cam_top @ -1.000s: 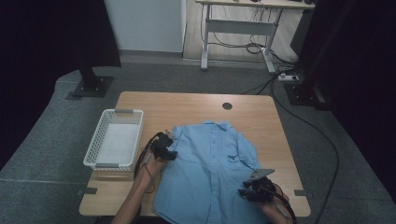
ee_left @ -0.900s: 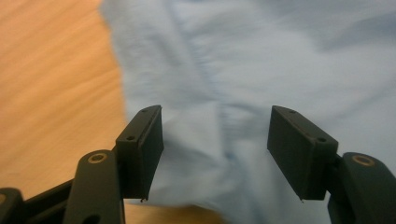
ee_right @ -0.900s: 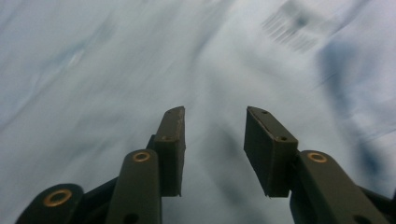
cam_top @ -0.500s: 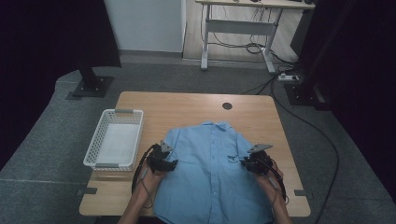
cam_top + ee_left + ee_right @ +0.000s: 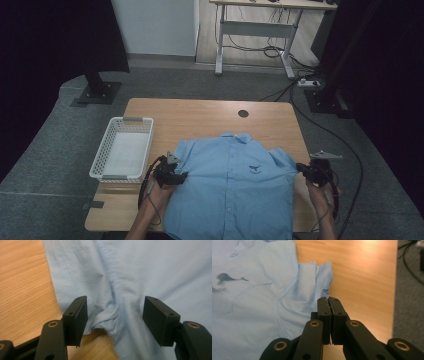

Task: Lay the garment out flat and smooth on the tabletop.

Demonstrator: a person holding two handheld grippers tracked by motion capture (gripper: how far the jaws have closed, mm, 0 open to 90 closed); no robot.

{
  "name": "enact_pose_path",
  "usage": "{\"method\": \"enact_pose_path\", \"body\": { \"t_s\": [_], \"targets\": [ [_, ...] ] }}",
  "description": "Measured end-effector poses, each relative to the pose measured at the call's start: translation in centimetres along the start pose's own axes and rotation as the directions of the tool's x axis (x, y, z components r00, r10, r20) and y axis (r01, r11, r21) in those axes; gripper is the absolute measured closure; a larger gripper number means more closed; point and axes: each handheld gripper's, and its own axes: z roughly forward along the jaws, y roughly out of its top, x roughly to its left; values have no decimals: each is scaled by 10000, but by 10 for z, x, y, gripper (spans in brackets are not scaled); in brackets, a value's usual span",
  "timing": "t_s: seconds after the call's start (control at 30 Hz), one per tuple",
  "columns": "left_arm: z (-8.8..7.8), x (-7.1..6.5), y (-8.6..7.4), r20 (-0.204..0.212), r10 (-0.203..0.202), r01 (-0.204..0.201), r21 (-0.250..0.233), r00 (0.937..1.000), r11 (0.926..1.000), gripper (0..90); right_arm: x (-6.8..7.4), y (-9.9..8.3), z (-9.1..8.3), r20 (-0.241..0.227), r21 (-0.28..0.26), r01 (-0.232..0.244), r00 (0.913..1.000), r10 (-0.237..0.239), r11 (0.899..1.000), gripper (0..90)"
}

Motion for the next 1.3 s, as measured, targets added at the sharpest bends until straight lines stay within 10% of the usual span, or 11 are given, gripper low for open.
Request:
{"method": "enact_pose_path", "body": {
  "t_s": [0.2, 0.4, 0.77, 0.87, 0.93, 1.03, 1.07, 1.13, 1.17, 1.23, 1.3],
  "targets": [
    [-7, 1, 3, 191, 470, -479, 454, 9987, 9978, 394, -1, -11, -2, -190, 393, 22, 9998, -14, 9992, 748],
    [-22, 16, 42, 246, 54, -46, -318, 9997, 9995, 364, 17, 7, 7, -5, -85, 804, 9968, -804, 9967, 526],
    [58, 36, 94, 120, -330, 322, 632, 9994, 9975, 392, 34, 36, 96, -54, 894, 1598, 9871, -1600, 9831, 490],
    [72, 30, 92, 285, 104, -122, 661, 9995, 9977, 648, 39, 40, 104, -868, 1123, 1292, 9890, -1198, 9852, 828],
    [73, 23, 97, 153, 594, -605, 832, 9981, 9947, 864, 45, 43, 103, -719, 1492, 1439, 9883, -1344, 9783, 869],
    [35, 20, 114, -26, 650, -648, -1395, 9979, 9881, 882, 47, 62, 89, -281, 900, 1614, 9868, -1595, 9828, 874],
    [10, 15, 117, 63, 556, -525, -2375, 9984, 9700, 882, 50, 71, 70, -350, 30, 1431, 9891, -1429, 9897, 874],
    [-28, -2, 111, -1267, 960, -1335, -3326, 9873, 9336, 881, 58, 82, 25, -398, -1630, 1329, 9892, -1411, 9776, 874],
    [-29, -3, 105, -1745, 1016, -1514, -3015, 9794, 9414, 881, 61, 81, 12, -190, -1988, 1478, 9878, -1546, 9688, 872],
    [7, 14, 92, -1100, 313, -398, -765, 9934, 9963, 854, 50, 69, 25, -700, -909, 1310, 9880, -1376, 9872, 847],
    [28, 23, 77, -1102, 18, 15, 302, 9939, 9995, 685, 31, 48, 62, -502, 1022, 718, 9965, -670, 9922, 703]
  ]
}}
